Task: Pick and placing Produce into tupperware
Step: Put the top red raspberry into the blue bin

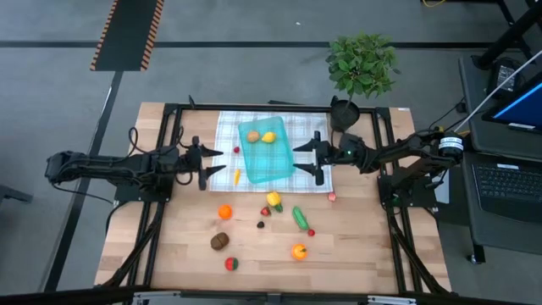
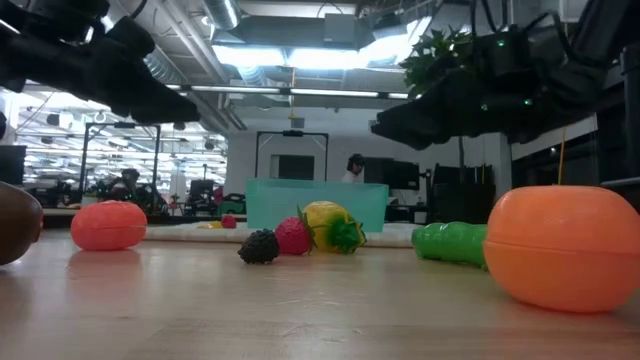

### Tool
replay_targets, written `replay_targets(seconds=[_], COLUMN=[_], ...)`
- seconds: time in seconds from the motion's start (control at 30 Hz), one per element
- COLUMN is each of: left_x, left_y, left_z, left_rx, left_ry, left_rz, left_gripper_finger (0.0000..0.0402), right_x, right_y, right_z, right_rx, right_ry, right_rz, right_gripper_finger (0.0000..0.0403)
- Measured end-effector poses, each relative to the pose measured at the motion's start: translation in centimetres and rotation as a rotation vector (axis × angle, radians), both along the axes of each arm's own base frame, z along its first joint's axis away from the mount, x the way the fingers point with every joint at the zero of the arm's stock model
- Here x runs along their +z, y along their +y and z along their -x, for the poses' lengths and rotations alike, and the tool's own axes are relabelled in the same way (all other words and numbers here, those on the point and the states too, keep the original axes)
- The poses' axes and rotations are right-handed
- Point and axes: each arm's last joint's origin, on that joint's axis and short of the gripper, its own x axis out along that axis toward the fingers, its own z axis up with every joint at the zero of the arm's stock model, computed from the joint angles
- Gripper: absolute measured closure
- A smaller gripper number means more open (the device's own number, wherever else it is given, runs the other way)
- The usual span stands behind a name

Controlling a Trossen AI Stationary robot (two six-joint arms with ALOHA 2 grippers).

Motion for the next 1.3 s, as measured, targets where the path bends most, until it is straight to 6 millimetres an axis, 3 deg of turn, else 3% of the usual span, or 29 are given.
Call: replay_targets(seconds=[0.2,0.5,0.67,1.07,1.3], left_x=[-0.5,1.1,-0.2,-2.0,-2.9], left_y=[0.7,2.1,2.6,4.6,6.0], left_z=[-0.2,-1.4,-2.0,-3.7,-4.8], left_rx=[0.052,0.125,0.106,0.18,0.125], left_ry=[0.053,0.256,0.392,0.437,0.423], left_rz=[0.017,0.045,0.042,0.049,0.017], left_gripper_finger=[0.018,0.018,0.018,0.018,0.018], right_x=[-0.1,-0.1,-0.2,-0.2,-0.3], right_y=[0.0,0.0,0.0,0.0,0.0], right_z=[0.1,0.1,0.2,0.2,0.2], right_rx=[-0.002,-0.001,0.0,0.002,0.003], right_ry=[-0.003,-0.001,0.008,0.014,0.015], right_rz=[0.006,0.028,0.029,0.056,0.073], right_gripper_finger=[0.0128,0.0128,0.0128,0.0128,0.0128])
